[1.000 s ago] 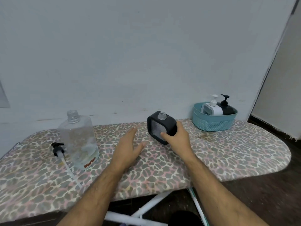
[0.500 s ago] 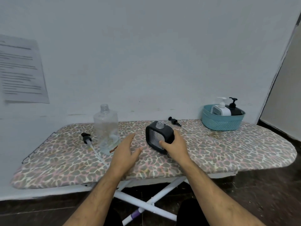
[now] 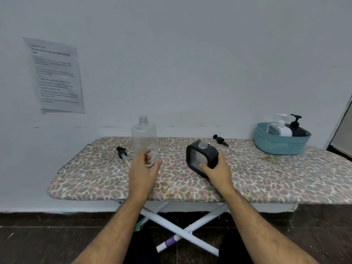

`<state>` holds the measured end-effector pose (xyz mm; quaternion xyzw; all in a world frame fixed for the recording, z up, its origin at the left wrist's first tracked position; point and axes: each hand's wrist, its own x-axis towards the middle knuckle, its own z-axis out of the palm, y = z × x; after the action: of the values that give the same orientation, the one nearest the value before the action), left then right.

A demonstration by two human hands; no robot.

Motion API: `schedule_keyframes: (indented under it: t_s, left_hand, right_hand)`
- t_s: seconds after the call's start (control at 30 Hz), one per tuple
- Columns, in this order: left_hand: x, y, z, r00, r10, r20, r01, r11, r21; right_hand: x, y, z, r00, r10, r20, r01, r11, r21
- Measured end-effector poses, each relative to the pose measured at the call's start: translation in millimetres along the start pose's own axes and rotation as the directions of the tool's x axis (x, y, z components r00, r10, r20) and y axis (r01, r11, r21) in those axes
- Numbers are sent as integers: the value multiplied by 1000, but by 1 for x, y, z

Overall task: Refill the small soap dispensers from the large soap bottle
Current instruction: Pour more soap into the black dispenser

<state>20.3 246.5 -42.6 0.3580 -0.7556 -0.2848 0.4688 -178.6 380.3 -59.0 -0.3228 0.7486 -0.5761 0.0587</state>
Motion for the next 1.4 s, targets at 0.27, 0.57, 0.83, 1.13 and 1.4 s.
schedule_keyframes:
  t_s: [0.27,0.57,0.83,1.13,1.4]
  left_hand:
    - [37,-18,-4,965,-205,-166,206,978,-13]
    - [61,-28,9,973,-211,93,226,953,-202]
    - [58,-23,14,970,-231,78,242,954,-176]
    - [33,19,24,985,-26,173,34,999,-42]
    - [8,40,29,969,147,199,-190,958,214]
  right_hand:
    - [1,8,4,1000,3,-17,-3,999,37]
    - [1,12,5,1000,-1,-16,2,997,74]
    - [4,15,-4,1000,7,21,-8,997,77]
    - [-5,18,-28,999,-31,-8,32,997,74]
    - [-23,24,-48,998,-68,-18,67,998,-9]
